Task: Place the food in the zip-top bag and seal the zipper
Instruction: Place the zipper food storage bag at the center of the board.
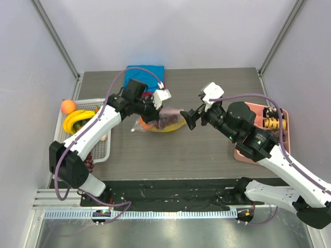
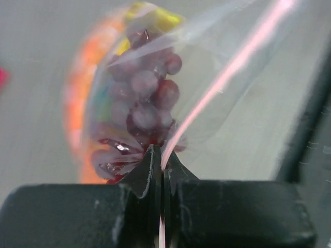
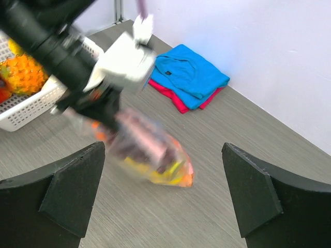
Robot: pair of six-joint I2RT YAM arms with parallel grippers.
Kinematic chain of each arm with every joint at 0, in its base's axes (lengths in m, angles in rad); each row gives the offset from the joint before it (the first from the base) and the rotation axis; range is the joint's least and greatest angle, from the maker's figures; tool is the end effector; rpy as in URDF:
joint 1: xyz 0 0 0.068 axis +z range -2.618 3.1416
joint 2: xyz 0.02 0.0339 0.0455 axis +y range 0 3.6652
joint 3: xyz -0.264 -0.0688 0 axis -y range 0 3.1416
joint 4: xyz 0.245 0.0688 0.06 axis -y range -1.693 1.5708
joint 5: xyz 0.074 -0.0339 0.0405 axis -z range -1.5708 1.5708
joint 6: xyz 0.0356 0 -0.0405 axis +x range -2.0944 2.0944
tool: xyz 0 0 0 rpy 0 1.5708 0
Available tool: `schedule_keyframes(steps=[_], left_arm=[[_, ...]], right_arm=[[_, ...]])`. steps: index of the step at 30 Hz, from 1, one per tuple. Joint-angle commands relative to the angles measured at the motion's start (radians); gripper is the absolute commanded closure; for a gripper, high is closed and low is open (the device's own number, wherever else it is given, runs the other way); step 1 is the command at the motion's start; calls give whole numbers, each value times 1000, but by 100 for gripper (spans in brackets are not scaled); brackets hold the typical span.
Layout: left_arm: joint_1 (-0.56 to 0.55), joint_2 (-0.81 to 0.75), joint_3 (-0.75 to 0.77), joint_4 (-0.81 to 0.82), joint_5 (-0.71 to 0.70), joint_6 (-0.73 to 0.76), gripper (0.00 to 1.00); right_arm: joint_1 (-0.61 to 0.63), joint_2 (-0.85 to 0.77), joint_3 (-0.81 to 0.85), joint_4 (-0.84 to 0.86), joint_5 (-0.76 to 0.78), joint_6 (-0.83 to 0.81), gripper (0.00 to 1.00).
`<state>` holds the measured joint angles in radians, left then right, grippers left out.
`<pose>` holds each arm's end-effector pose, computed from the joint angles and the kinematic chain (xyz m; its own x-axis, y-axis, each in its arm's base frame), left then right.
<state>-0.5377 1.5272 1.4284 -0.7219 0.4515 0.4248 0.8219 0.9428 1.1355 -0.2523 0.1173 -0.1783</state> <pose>0.2759 -0.1826 0.3352 -0.2773 0.5971 -0.7527 0.9116 0.4109 -0.0099 0.1413 0.1459 0.4264 0.0750 -0.1780 -0.9812 -0.6448 0.7419 -0.1839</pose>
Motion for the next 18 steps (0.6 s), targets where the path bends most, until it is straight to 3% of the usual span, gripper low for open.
schedule_keyframes(steps=[1,9,11,14,18], left_arm=[[-64,-81,-153,53,87,-136,100],[-123,-87,-351,208,163,-420,99],[-140,-87,-406,278,171,-469,95],[-168,-64,-431,326,135,-518,87],[-174,16,-425,366,-21,-528,78]], right_arm=[[-9,-13,26,58,39,8,0],[-53,-18,1,50,103,40,1],[-63,-18,-19,45,113,42,0],[-93,-13,-60,24,136,71,0],[-156,7,-79,-25,79,144,0]])
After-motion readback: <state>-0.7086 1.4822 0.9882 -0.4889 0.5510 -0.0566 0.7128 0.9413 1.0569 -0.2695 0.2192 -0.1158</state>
